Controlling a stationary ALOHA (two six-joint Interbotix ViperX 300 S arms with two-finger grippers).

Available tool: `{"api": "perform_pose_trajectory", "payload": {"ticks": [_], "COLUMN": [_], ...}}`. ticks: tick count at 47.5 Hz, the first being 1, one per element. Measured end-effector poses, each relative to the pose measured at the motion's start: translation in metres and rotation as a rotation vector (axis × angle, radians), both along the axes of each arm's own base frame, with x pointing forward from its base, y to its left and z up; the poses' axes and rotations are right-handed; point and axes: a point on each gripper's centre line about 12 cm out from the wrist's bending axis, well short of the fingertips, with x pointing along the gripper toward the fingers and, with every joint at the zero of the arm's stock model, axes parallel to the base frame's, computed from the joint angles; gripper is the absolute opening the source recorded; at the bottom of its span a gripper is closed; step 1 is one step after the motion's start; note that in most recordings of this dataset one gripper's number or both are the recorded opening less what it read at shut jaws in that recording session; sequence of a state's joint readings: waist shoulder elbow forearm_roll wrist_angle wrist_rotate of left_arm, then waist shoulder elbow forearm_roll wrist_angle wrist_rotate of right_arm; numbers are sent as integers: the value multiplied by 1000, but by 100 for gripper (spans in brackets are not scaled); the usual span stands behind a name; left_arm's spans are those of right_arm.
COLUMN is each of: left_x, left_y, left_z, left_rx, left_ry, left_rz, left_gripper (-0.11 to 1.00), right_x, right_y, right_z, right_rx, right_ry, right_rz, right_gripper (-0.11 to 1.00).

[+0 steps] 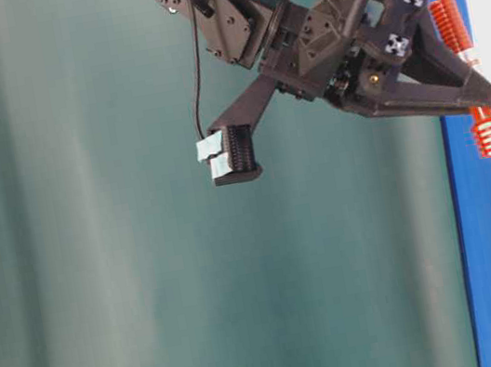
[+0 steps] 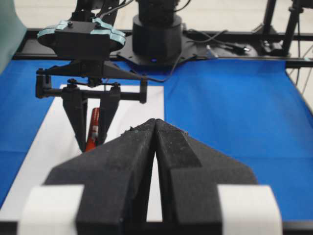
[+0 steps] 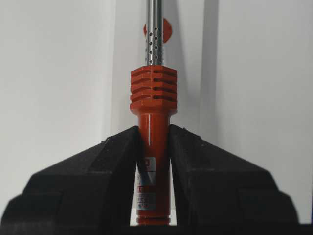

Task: Touch the tip of the soldering iron to the mark.
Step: 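Lower the iron tip onto the left red dot, then raise the iron tip off the strip with the right gripper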

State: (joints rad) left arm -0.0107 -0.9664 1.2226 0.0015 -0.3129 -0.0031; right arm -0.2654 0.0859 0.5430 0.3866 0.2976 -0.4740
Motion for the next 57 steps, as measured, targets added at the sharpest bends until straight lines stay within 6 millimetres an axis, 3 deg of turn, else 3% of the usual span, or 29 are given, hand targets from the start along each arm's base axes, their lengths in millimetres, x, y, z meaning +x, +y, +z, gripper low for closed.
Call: {"api": "perform_pose_trajectory", "payload": {"ticks": [25,46,57], "left_x": [0,0,0], "left_y": [0,0,0], "left_z": [0,0,0], "left_rx": [-1,0,0], "left_ry": [0,2,0], "left_rz": [0,0,0], "left_gripper": [0,0,0], "right_x": [-21,-22,-36], "right_y": [-1,0,1], "right_z": [85,87,85], "right_rx": [-57,-57,-50], "right_ry": [-147,-148,-130], "right_rz": [21,24,20], "right_gripper": [6,6,6]}}
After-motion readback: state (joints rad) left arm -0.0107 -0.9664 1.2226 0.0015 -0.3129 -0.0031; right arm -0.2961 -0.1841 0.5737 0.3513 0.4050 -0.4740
